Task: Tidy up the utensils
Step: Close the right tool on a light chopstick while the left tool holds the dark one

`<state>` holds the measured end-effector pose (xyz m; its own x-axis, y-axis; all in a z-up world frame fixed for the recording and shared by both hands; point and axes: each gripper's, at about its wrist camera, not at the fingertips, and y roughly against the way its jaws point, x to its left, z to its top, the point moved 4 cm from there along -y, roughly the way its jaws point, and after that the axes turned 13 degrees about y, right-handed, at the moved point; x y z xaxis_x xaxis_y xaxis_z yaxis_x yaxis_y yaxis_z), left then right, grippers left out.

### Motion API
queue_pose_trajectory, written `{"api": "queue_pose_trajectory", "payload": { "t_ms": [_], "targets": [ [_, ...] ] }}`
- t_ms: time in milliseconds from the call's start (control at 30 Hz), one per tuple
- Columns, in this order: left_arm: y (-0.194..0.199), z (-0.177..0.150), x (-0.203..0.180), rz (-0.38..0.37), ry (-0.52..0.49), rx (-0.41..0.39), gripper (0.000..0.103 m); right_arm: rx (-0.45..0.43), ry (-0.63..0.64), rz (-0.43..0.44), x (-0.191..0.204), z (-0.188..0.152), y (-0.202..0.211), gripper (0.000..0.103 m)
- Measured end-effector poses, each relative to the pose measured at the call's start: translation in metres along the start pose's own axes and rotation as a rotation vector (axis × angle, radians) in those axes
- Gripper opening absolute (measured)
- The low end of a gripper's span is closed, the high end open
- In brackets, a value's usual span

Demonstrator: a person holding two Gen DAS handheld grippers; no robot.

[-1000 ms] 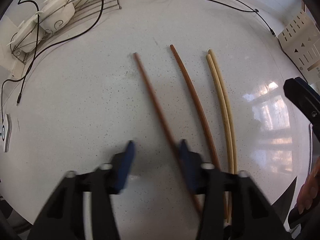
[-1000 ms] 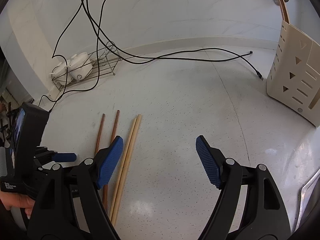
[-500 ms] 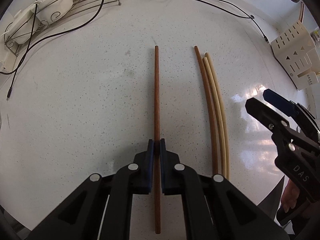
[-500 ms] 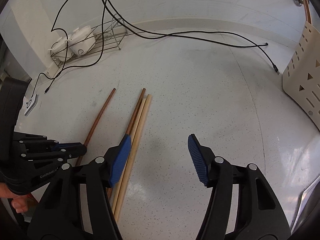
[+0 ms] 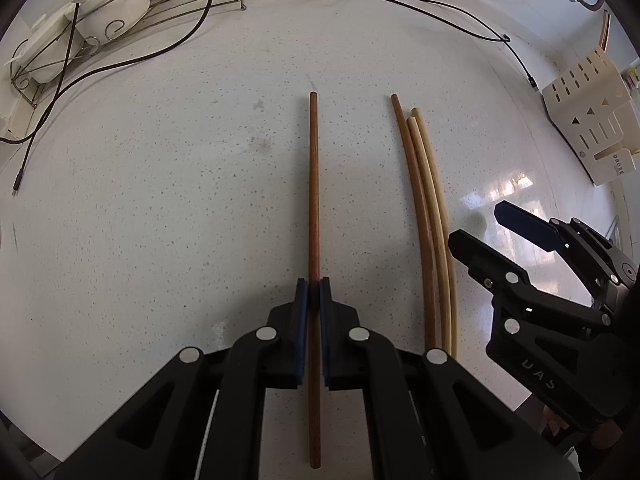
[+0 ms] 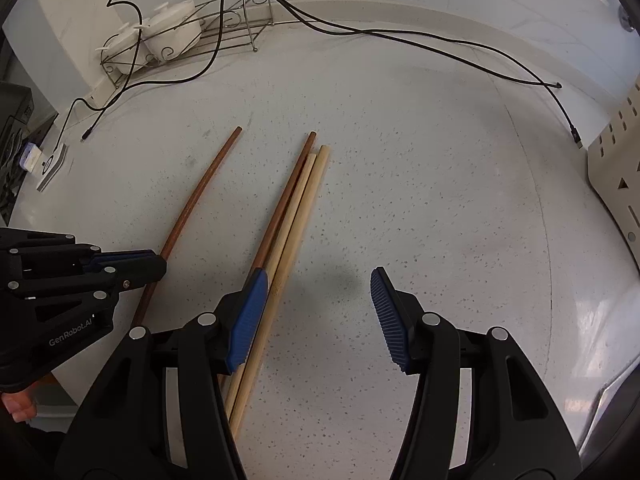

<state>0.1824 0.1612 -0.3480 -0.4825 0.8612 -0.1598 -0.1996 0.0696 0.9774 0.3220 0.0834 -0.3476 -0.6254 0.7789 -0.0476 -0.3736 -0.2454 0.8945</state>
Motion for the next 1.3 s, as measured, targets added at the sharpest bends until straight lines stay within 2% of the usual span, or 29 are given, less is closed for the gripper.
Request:
{"api": "queue_pose_trajectory", "payload": {
  "t_ms": [500,933,1000,1167,1300],
  "targets": [
    [-0.003,0.004,0.004,-0.001,0.001,-0.001,0.006,0.039,0.02,-0.022,0.002,-0.001,-0.004,0.05],
    [-0.003,0.006,0.005,-0.005,0.008,-0.001,0.006,0.168,-0.035,-0.024,-0.001,0.0,-0.01,0.051],
    [-0.003,0.006,0.005,-0.004,0.006,-0.002,0.006,0.175,0.009,-0.057,0.004,0.0,-0.01,0.048],
    [-0.003,0.005,0.005,-0.003,0.006,-0.003,0.006,0.183,0.0,-0.05,0.002,0.001,-0.01,0.039],
    [-0.003,0.006,0.005,-0.001,0.003,-0.003,0.006,0.188,0.014,-0.044,0.002,0.003,-0.011,0.037]
  ]
}}
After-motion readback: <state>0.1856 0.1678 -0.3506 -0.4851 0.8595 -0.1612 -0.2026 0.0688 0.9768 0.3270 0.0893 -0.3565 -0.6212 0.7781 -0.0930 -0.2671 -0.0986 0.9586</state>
